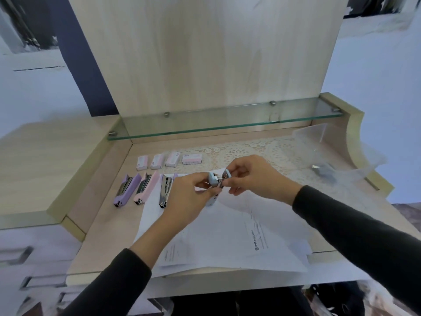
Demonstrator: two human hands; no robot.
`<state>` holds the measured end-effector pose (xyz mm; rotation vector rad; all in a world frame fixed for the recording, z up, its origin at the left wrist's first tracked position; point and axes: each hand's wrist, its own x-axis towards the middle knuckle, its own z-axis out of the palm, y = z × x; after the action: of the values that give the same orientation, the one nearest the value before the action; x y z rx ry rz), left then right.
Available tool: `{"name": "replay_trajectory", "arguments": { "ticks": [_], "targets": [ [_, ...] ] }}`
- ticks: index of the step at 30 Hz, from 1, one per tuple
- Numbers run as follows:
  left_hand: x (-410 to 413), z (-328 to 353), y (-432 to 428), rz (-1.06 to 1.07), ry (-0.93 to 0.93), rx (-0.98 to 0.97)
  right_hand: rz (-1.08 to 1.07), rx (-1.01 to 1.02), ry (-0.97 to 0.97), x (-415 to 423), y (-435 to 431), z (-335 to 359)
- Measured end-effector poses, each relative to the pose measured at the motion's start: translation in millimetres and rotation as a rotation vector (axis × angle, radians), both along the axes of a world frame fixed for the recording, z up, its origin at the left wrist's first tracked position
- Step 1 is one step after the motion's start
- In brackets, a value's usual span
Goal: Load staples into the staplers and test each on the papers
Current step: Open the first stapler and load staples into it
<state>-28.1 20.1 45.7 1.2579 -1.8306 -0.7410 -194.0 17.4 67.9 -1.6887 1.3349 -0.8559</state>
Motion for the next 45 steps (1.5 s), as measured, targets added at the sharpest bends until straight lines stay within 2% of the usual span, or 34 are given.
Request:
{"name": "replay_trajectory", "arguments": {
  "ticks": [4,8,15,21,32,37,43,45],
  "targets": [
    [-0.5,2.9,-4.8,-0.036,0.037,-0.028,0.032,-0.020,0.076,-2.5,1.1,9.4],
    [0.4,1.8,-10.3,-0.039,0.074,-0.031,-0.039,-0.066,0.036,1.4,3.9,-2.5],
    [0.8,-0.6,-16.6,-0.060,0.046,-0.053,-0.189,-0.057,-0.326,20.4,12.3,-34.6],
    [-3.1,4.8,-22.5,-0.109,0.084,0.012,-0.247,-0.110,-0.442,26.9,7.8,-40.8],
    [-10.6,0.8,-21.9,-0.141,0.126,0.018,-0.258,-0.151,-0.466,26.3,7.4,-50.5],
    [-4.7,-2.4,-25.0,-0.158,0.153,0.027,-0.299,-0.085,-0.562,17.4,7.1,-57.7],
    [1.5,-5.4,-27.3,-0.142,0.234,0.033,-0.277,-0.085,-0.541,13.8,7.7,-58.1],
    [8.5,-6.8,-27.5,-0.100,0.192,-0.005,-0.283,-0.100,-0.488,8.3,9.5,-59.3]
  ]
}}
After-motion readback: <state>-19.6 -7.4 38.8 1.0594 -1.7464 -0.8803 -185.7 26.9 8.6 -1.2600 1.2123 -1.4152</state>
